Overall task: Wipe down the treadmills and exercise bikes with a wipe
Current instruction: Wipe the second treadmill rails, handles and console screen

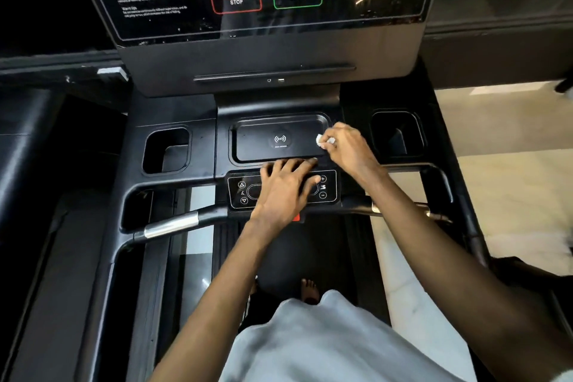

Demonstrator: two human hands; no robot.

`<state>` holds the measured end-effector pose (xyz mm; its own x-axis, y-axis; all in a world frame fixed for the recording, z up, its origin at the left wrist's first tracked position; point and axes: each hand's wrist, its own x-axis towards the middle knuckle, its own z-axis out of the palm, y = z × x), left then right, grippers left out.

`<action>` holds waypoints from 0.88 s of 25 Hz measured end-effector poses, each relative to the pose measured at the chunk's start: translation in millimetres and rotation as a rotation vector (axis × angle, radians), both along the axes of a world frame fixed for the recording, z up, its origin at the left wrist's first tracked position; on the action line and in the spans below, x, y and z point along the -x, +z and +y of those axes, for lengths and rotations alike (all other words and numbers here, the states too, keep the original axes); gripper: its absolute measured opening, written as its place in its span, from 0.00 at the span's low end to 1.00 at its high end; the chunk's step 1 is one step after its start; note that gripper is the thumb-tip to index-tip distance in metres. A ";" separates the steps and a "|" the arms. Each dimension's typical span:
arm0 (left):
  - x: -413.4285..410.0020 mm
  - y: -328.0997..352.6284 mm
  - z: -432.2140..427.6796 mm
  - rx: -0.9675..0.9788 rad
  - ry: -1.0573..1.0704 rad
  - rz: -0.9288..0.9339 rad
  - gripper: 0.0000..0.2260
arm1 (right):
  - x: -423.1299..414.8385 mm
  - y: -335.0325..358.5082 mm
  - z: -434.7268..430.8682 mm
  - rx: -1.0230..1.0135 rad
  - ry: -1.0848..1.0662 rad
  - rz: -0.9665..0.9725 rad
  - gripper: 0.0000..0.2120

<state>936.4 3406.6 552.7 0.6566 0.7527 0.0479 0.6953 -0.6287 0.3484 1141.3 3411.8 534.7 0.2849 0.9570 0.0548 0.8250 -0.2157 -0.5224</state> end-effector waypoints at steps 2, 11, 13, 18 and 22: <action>-10.4 -1.6 -4.7 0.009 -0.003 -0.010 0.19 | -10.4 -0.8 4.3 -0.066 -0.074 0.006 0.04; -47.1 6.2 -5.7 0.017 0.048 0.120 0.24 | -12.6 -10.6 -31.7 -0.109 -0.127 0.032 0.13; -57.0 4.7 -8.0 -0.031 -0.016 0.151 0.24 | -15.3 -18.7 -59.7 -0.136 -0.166 0.028 0.12; -71.4 4.8 -12.4 -0.085 -0.056 0.194 0.22 | -26.7 -24.3 -82.5 -0.143 -0.350 0.025 0.12; -84.3 8.4 -8.2 -0.049 -0.091 0.251 0.19 | -41.9 -25.0 -93.8 -0.099 -0.361 -0.013 0.13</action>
